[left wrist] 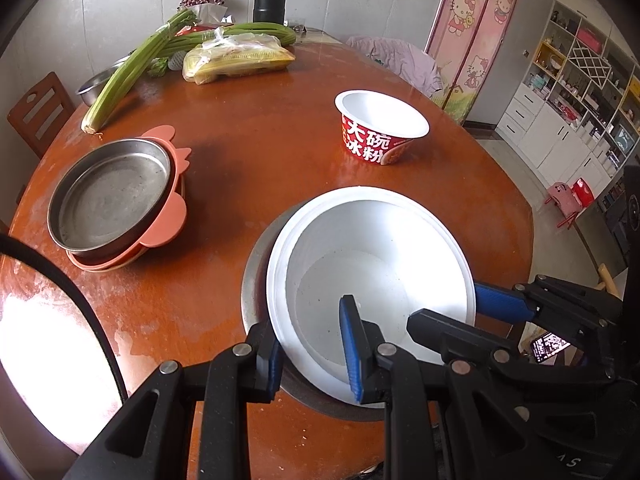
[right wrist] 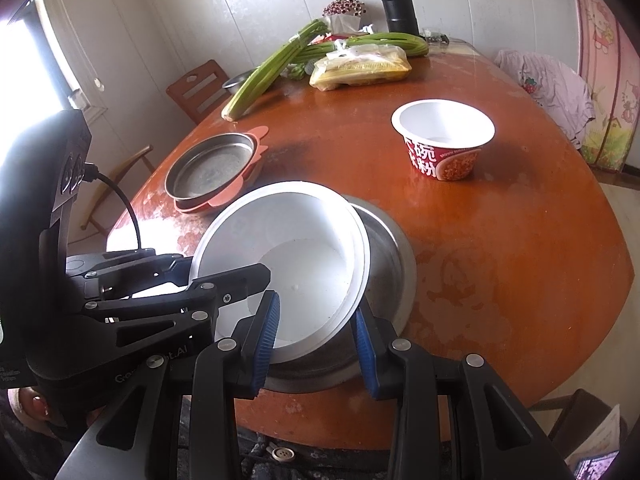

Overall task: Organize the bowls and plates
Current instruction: 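Lower the white noodle bowl into the steel bowl with the left tool, then open the left tool and release the white noodle bowl rim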

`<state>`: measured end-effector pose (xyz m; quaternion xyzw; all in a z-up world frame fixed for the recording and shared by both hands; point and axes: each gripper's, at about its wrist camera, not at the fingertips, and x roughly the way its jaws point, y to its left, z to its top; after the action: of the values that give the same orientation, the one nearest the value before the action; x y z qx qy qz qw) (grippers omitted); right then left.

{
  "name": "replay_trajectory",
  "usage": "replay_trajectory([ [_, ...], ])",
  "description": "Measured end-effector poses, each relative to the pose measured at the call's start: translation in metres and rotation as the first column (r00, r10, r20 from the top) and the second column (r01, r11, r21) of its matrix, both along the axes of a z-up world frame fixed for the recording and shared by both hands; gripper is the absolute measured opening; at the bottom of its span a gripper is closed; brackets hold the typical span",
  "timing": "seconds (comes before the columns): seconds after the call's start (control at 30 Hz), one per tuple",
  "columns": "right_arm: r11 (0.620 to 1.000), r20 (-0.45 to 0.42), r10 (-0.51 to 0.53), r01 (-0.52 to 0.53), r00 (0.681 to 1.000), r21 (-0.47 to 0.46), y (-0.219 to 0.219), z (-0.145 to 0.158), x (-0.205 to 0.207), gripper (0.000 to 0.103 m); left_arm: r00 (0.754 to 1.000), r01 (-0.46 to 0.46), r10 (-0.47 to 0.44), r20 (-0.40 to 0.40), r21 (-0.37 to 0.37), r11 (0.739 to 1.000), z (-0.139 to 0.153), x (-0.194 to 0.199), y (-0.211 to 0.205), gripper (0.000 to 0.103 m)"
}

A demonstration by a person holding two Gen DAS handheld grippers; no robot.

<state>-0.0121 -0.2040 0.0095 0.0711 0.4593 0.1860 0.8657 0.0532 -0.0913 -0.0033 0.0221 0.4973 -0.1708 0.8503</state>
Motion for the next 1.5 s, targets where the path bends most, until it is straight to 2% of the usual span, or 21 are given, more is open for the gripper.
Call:
replay_trajectory([
  [0.27,1.000,-0.033,-0.007,0.007,0.999,-0.007,0.000,-0.009,0.005,0.039,1.000,-0.006,0.006,-0.007,0.020,1.000,-0.008,0.003,0.000,0.025],
  [0.77,1.000,-0.033,-0.022,0.022,0.999,-0.013,-0.001,-0.010,0.007,0.039,1.000,-0.006,0.006,0.008,0.026,1.000,-0.007,0.001,-0.001,0.026],
  [1.33,0.998,0.013,-0.055,0.055,0.998,-0.043,-0.008,-0.003,0.008,0.040,1.000,-0.006,0.007,0.025,-0.032,0.999,0.004,0.001,0.008,0.034],
  [1.4,0.998,0.013,-0.054,0.054,0.998,-0.041,-0.009,-0.002,0.010,0.040,1.000,-0.007,0.008,0.030,-0.032,0.999,0.007,0.000,0.009,0.037],
  [1.47,0.997,0.017,-0.057,0.058,0.998,-0.041,-0.010,-0.001,0.011,0.041,0.999,-0.014,0.015,0.042,-0.025,1.000,0.010,0.000,0.009,0.050],
  [1.5,0.997,0.019,-0.059,0.060,0.998,-0.040,-0.010,-0.001,0.011,0.042,0.999,-0.016,0.017,0.047,-0.027,1.000,0.012,0.001,0.010,0.051],
])
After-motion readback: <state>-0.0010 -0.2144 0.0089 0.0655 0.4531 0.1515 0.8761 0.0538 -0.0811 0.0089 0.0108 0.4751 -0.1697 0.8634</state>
